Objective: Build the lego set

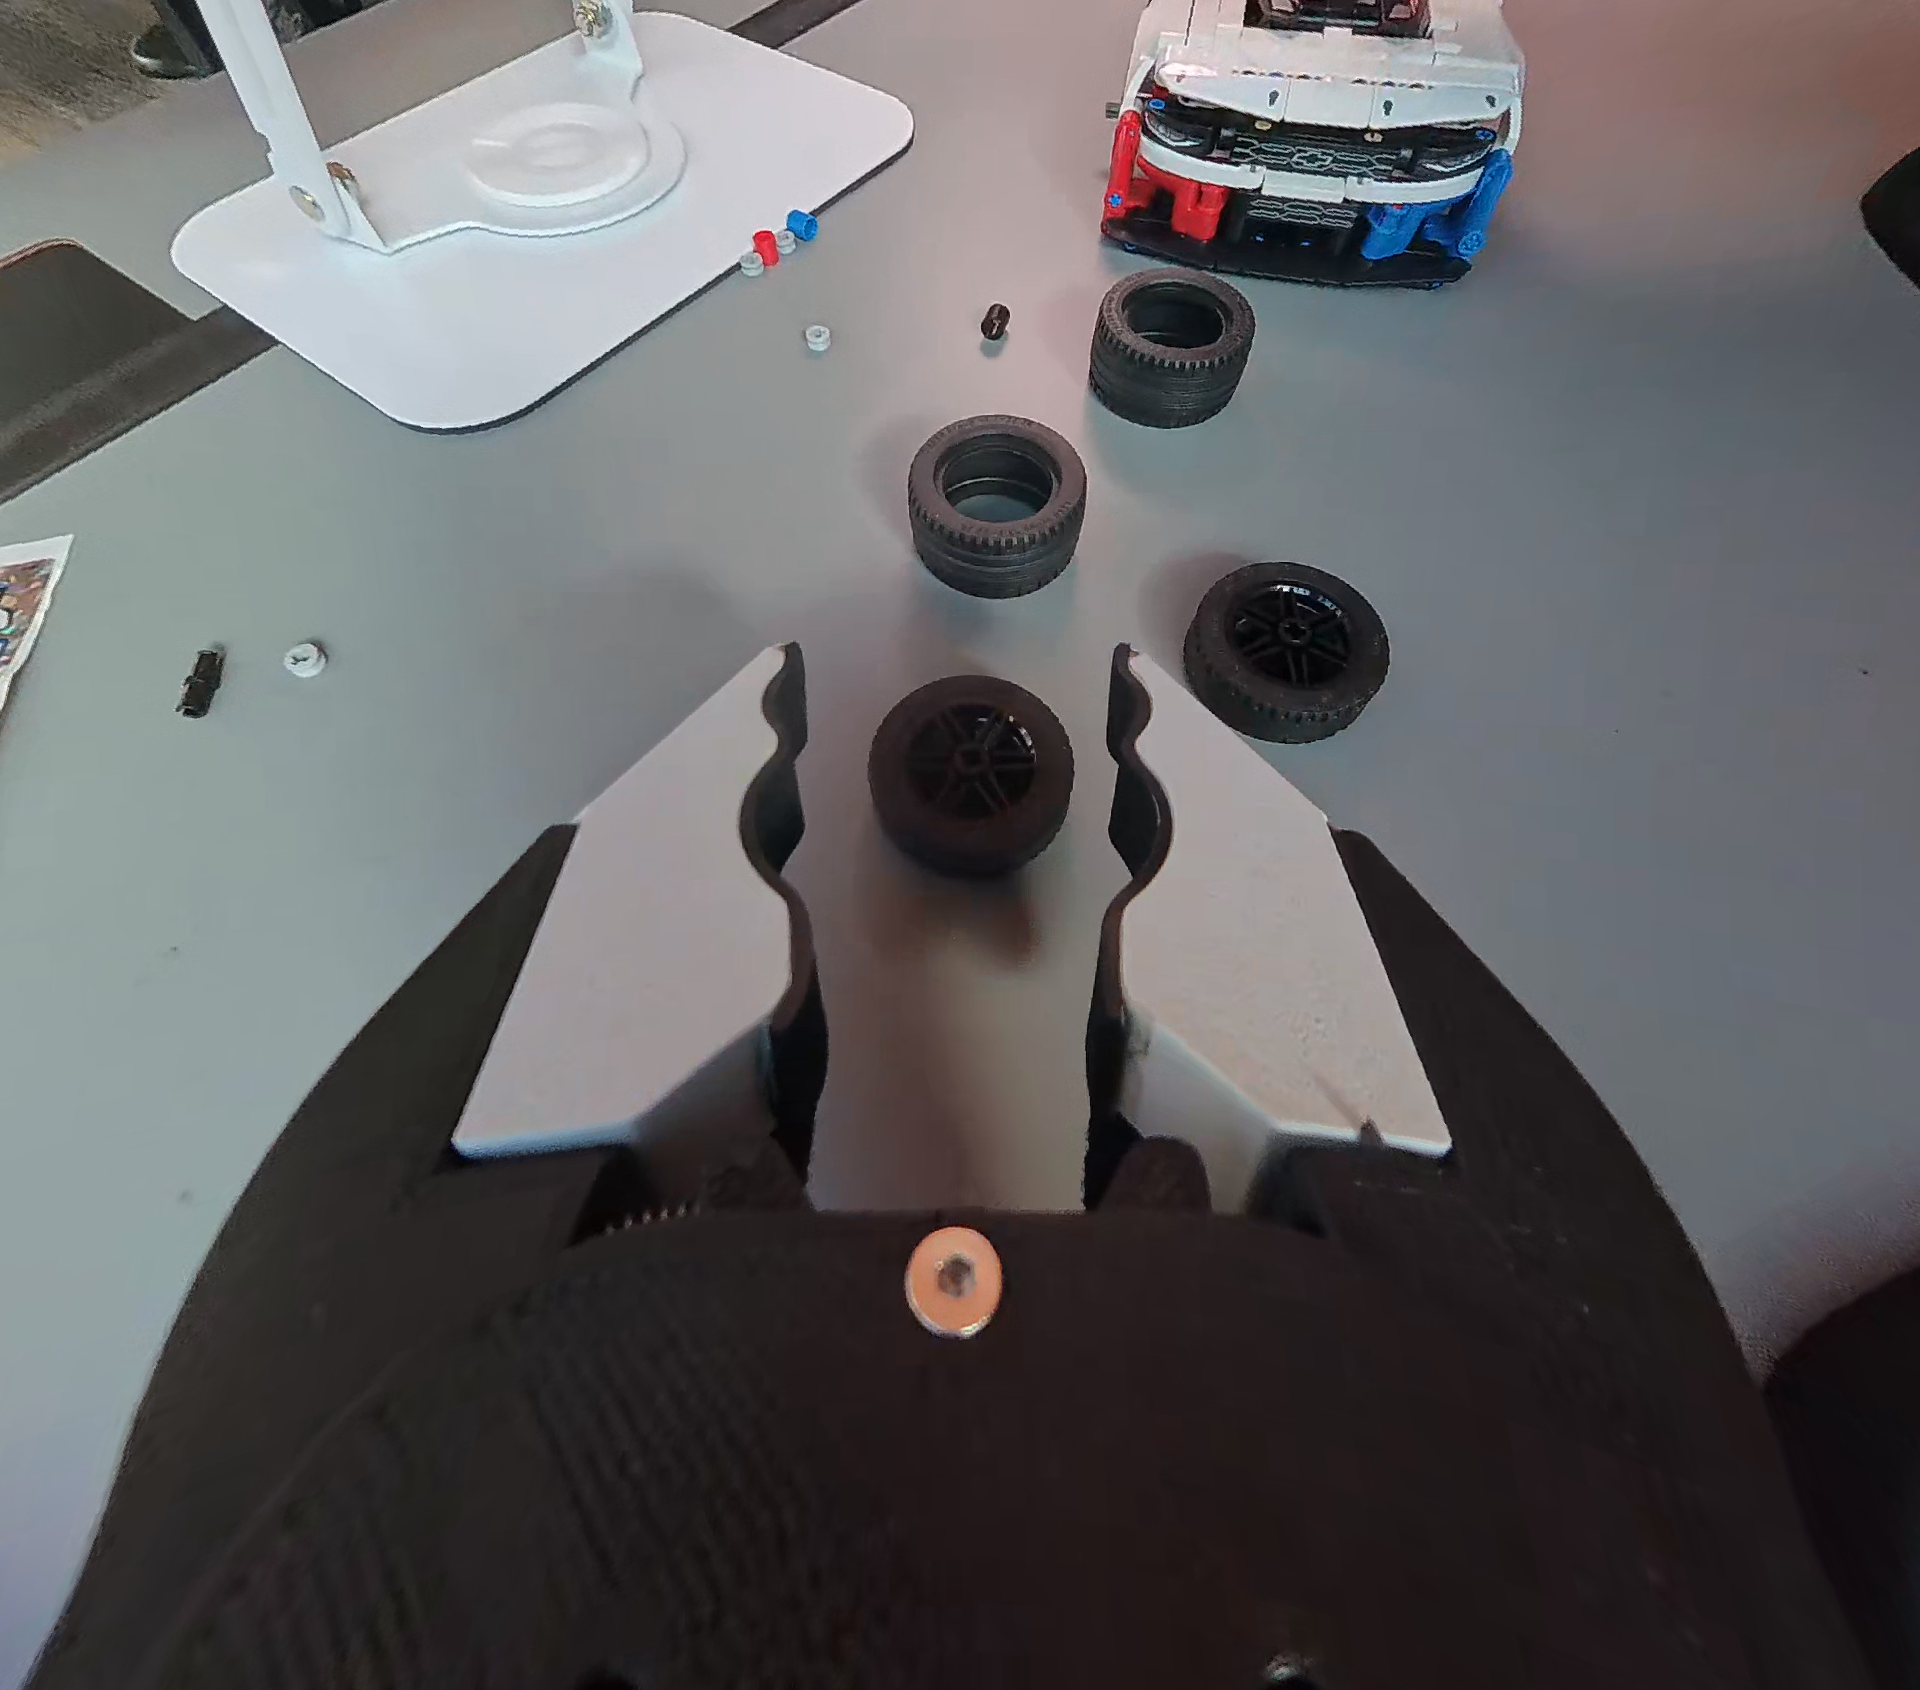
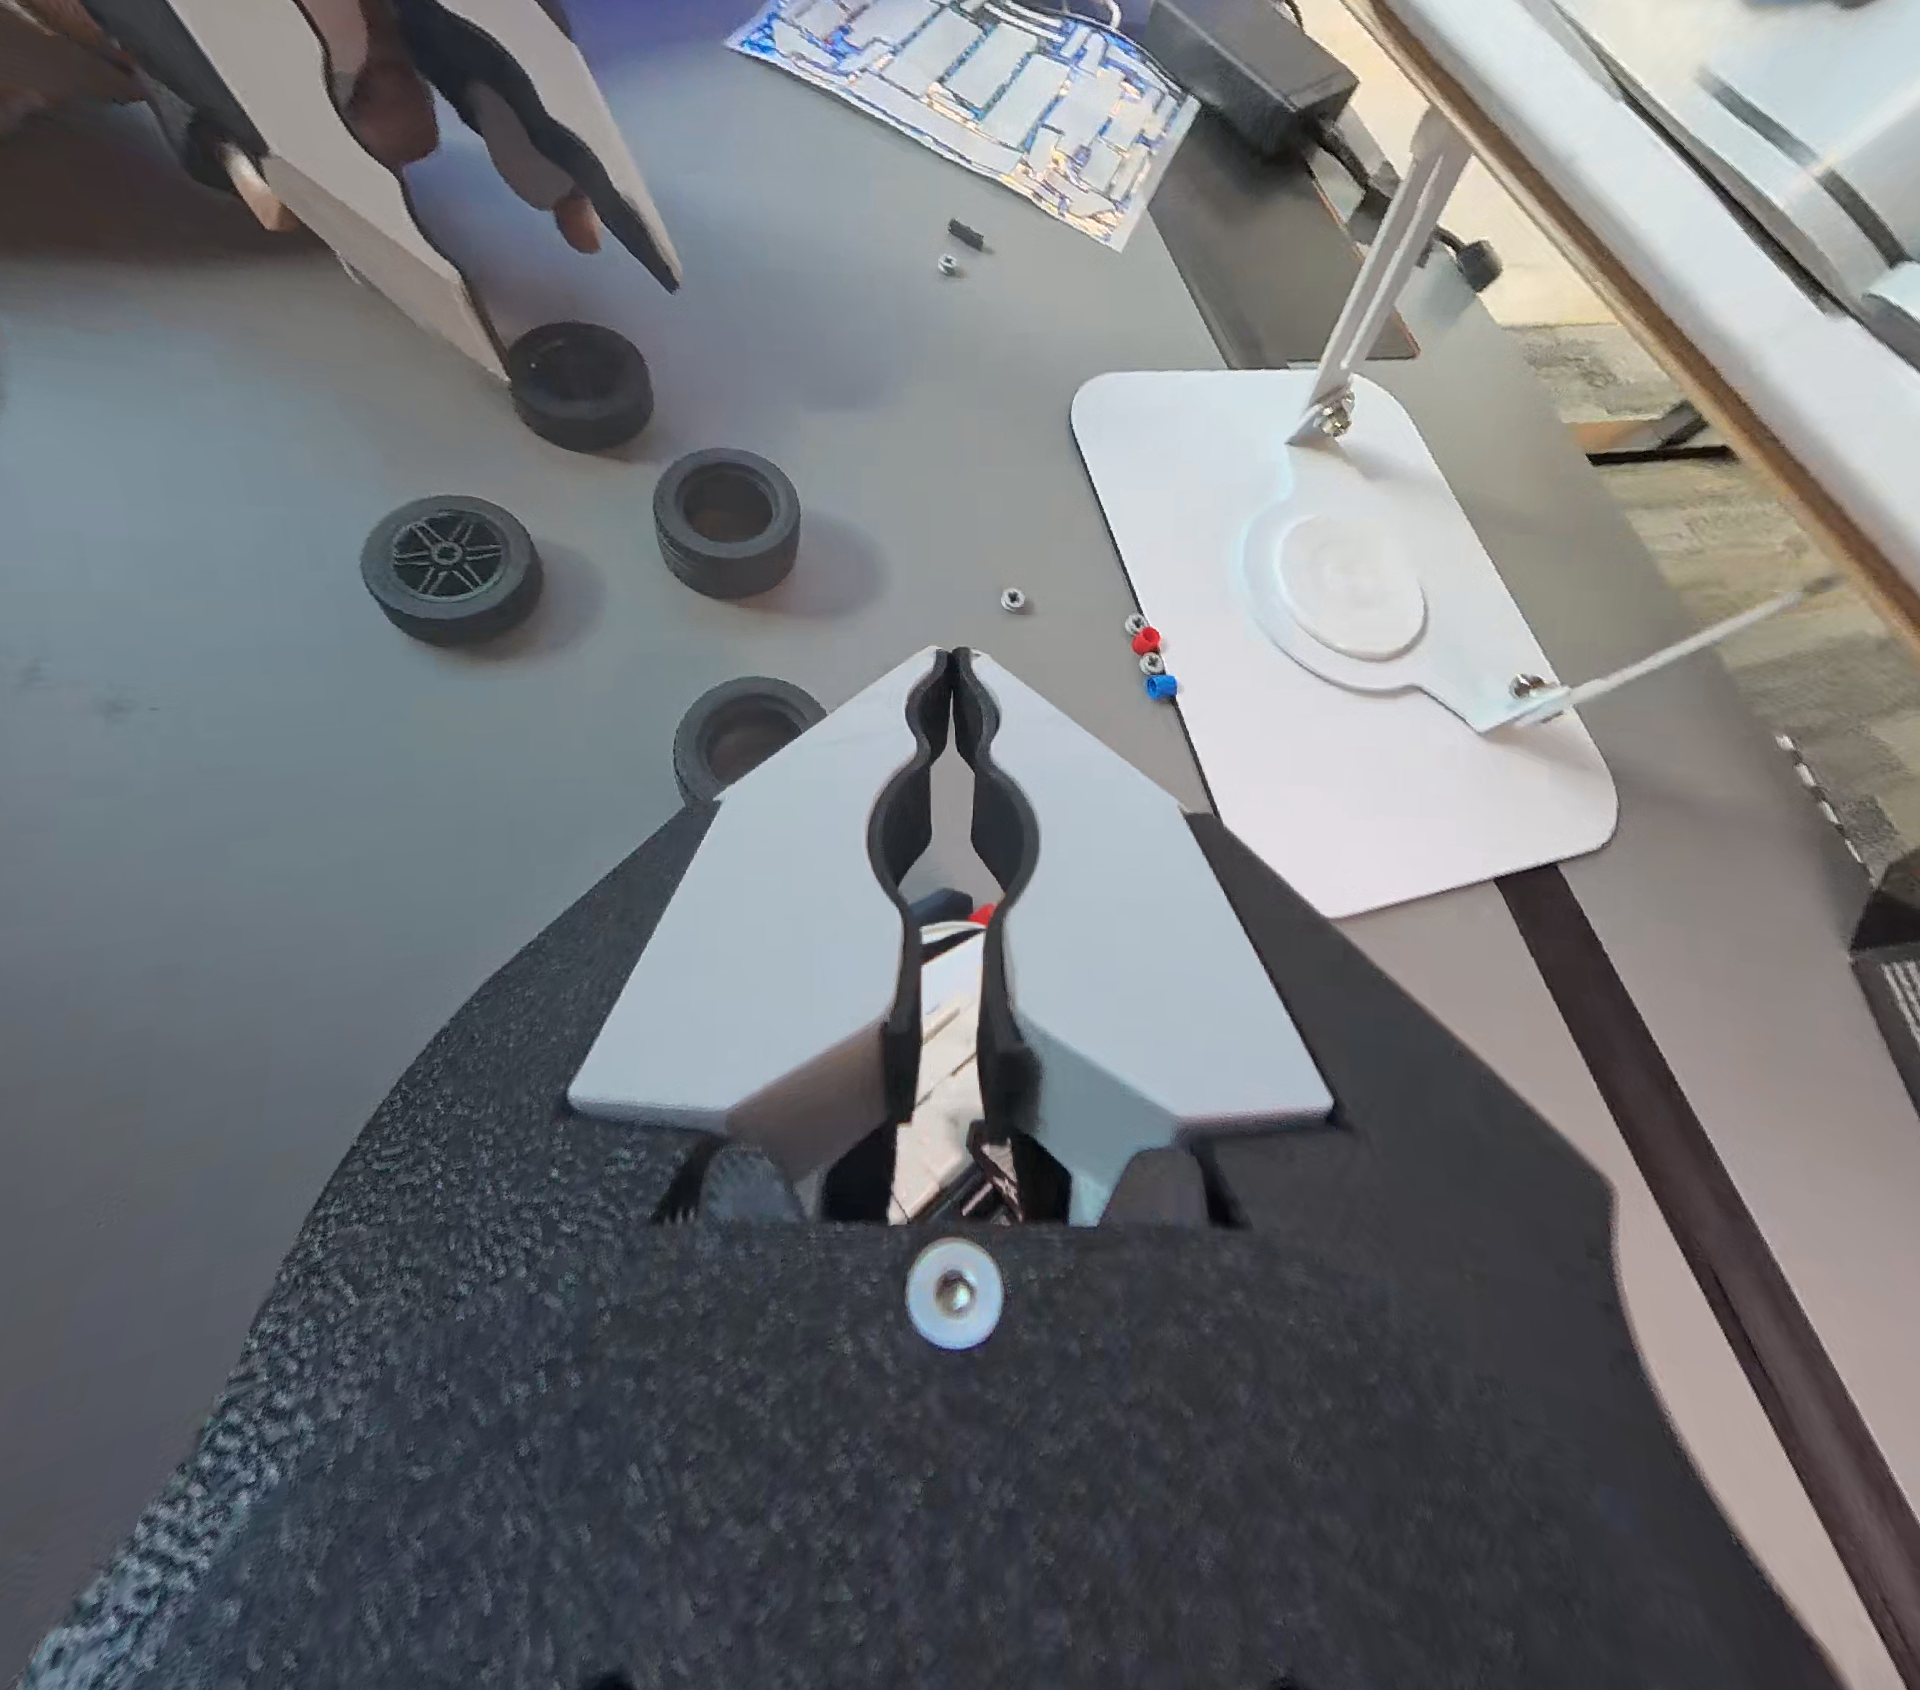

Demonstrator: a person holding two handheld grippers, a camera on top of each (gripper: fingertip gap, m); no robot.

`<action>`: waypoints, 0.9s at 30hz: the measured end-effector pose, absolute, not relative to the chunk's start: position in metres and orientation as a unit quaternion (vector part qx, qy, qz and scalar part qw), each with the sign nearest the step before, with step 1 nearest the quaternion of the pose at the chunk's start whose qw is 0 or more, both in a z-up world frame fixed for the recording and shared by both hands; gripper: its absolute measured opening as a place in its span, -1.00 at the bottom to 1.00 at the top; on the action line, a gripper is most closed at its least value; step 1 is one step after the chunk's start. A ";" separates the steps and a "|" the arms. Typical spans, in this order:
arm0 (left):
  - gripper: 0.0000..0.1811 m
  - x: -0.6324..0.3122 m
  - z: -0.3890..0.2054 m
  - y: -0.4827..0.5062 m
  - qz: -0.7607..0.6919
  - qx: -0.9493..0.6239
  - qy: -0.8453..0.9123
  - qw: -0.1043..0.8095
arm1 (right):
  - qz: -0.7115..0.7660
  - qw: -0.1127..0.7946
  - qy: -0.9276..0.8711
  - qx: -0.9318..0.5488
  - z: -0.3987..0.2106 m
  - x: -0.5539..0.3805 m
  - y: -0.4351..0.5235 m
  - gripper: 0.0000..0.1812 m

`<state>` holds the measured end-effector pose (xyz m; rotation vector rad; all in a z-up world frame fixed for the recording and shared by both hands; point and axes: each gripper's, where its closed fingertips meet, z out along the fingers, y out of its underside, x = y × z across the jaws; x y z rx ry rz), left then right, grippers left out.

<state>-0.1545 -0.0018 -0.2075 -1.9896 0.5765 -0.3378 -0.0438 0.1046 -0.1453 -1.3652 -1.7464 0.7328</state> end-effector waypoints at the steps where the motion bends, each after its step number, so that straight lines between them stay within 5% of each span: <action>1: -0.37 -0.154 -0.208 -0.001 -0.136 -0.822 0.241 0.498 | 0.295 0.383 -0.697 -0.529 -0.146 -0.048 0.099 -1.00; 5: -0.39 -0.155 -0.207 -0.001 -0.133 -0.820 0.239 0.503 | 0.238 0.232 -0.779 -0.532 -0.193 -0.048 0.071 -0.25; 7: -0.43 -0.155 -0.205 -0.001 -0.136 -0.819 0.237 0.505 | 0.175 0.187 -0.814 -0.522 -0.218 -0.046 0.068 -0.11; 9: -0.44 -0.155 -0.205 -0.001 -0.140 -0.818 0.236 0.506 | 0.142 0.157 -0.830 -0.516 -0.235 -0.048 0.066 -0.12; 11: -0.44 -0.155 -0.204 -0.001 -0.137 -0.817 0.237 0.508 | 0.139 0.140 -0.831 -0.520 -0.241 -0.054 0.065 -0.49; 12: -0.44 -0.155 -0.203 -0.001 -0.136 -0.815 0.238 0.510 | 0.153 0.131 -0.832 -0.517 -0.239 -0.056 0.061 -0.52; 21: -0.44 -0.137 -0.168 -0.009 -0.139 -0.783 0.253 0.551 | 0.192 0.107 -0.856 -0.468 -0.223 -0.023 -0.012 -0.51; 27: -0.47 -0.133 -0.065 -0.061 -0.136 -0.714 0.241 0.643 | 0.183 0.093 -0.862 -0.463 -0.245 -0.004 -0.031 -0.50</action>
